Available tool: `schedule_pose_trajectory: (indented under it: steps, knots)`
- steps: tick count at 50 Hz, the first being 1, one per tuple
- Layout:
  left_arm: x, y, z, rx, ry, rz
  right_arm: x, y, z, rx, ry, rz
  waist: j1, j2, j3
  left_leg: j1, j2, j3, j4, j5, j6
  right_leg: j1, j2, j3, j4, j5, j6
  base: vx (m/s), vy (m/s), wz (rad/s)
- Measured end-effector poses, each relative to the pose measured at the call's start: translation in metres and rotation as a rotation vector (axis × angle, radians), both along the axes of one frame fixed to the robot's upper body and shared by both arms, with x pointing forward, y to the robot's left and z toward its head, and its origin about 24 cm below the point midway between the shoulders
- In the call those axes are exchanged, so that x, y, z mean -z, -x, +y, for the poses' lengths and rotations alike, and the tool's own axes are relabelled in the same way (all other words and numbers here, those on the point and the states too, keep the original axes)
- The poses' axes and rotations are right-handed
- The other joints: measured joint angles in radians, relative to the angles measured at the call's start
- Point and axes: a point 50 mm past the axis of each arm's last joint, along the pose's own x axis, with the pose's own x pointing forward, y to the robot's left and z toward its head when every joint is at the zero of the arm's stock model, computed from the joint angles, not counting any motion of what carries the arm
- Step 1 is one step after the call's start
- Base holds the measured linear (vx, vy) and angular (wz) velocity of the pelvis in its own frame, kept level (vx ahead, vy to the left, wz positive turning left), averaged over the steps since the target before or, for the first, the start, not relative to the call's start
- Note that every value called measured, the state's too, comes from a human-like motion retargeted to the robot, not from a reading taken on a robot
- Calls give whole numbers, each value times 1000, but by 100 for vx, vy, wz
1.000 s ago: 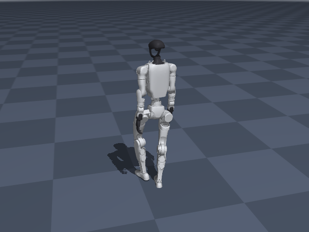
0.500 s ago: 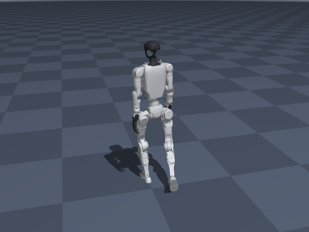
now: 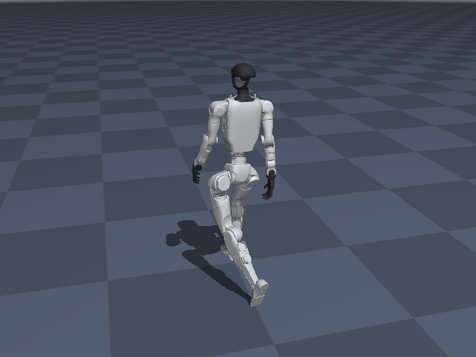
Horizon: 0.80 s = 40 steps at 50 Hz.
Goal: Walk run
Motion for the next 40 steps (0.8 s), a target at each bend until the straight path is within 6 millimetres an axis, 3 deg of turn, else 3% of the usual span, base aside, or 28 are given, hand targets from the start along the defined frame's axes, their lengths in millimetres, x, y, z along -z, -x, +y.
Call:
schedule_pose_trajectory:
  steps: [2,5,8,12,15,17,21,23,25,27,28,29,30,31,35,40]
  knots:
    - [14,34,-4,-8,-11,120,3,-18,1,17,14,-59,65,-58,32,-64,-15,108,213,-16,71,112,-11,4,-11,-69,-25,112,-31,-98]
    - [28,89,-4,-15,-24,309,6,-59,6,4,28,-169,107,-100,55,-226,62,192,468,-234,79,269,-19,-44,-72,-122,-39,122,-31,-15]
    - [33,137,-6,-53,-48,455,5,-111,10,-36,17,-312,157,-100,67,-425,53,175,505,-360,6,407,13,-110,-191,-114,-43,99,-18,-3]
    - [31,195,-8,-130,-50,627,-9,-182,4,-109,36,-524,234,-78,96,-620,1,97,289,-426,-94,576,107,-145,-318,-109,-47,96,-18,-30]
    - [28,220,-10,-176,-13,724,-31,-238,-2,-180,71,-693,288,-29,131,-706,2,19,5,-430,-166,708,206,-131,-402,-119,-40,99,-15,-52]
    - [25,233,-11,-194,-5,772,-45,-265,-4,-221,86,-779,323,-16,143,-749,5,-28,-168,-438,-198,780,234,-106,-421,-128,-25,131,-11,-70]
    - [23,241,-12,-214,-10,826,-61,-294,1,-258,64,-861,362,-3,131,-825,14,-78,-294,-441,-228,879,247,-38,-403,-71,48,116,-2,-57]
    - [25,234,-15,-222,-6,823,-57,-290,7,-229,45,-839,353,7,109,-833,0,-72,-217,-435,-168,906,244,-43,-362,42,109,133,6,-5]
    - [27,226,-18,-220,4,805,-43,-266,9,-185,19,-772,379,14,68,-816,15,-54,-148,-386,-134,923,223,-94,-293,256,151,148,7,-59]
    - [30,212,-21,-213,24,761,-26,-231,12,-180,-9,-682,408,11,6,-850,69,-76,-18,-438,-115,855,174,-104,-137,486,138,156,9,-81]
    - [32,198,-23,-201,31,721,-21,-217,12,-189,-7,-638,388,29,5,-815,89,-100,17,-494,-108,808,190,-70,-16,561,150,148,11,-3]
    - [34,184,-22,-185,32,677,-16,-203,10,-202,-1,-592,370,55,11,-763,98,-115,29,-537,-88,770,179,-107,107,577,116,128,11,35]
    - [35,169,-20,-167,31,632,-11,-189,6,-218,7,-546,352,85,21,-704,101,-127,29,-572,-62,736,155,-179,230,563,58,117,8,30]
    - [35,153,-17,-146,21,582,-7,-174,4,-232,11,-495,335,98,20,-648,107,-134,2,-586,-52,673,157,-182,324,495,38,124,3,22]
    - [27,77,-2,-84,-27,351,3,-120,3,-252,20,-332,275,98,30,-436,80,-133,-165,-582,-29,362,119,-162,563,274,58,130,-7,16]
    - [-6,-20,18,-55,-42,41,6,-66,-3,-258,-17,-168,144,63,42,-252,-14,-186,-303,-568,6,90,42,-206,309,102,89,108,-10,75]
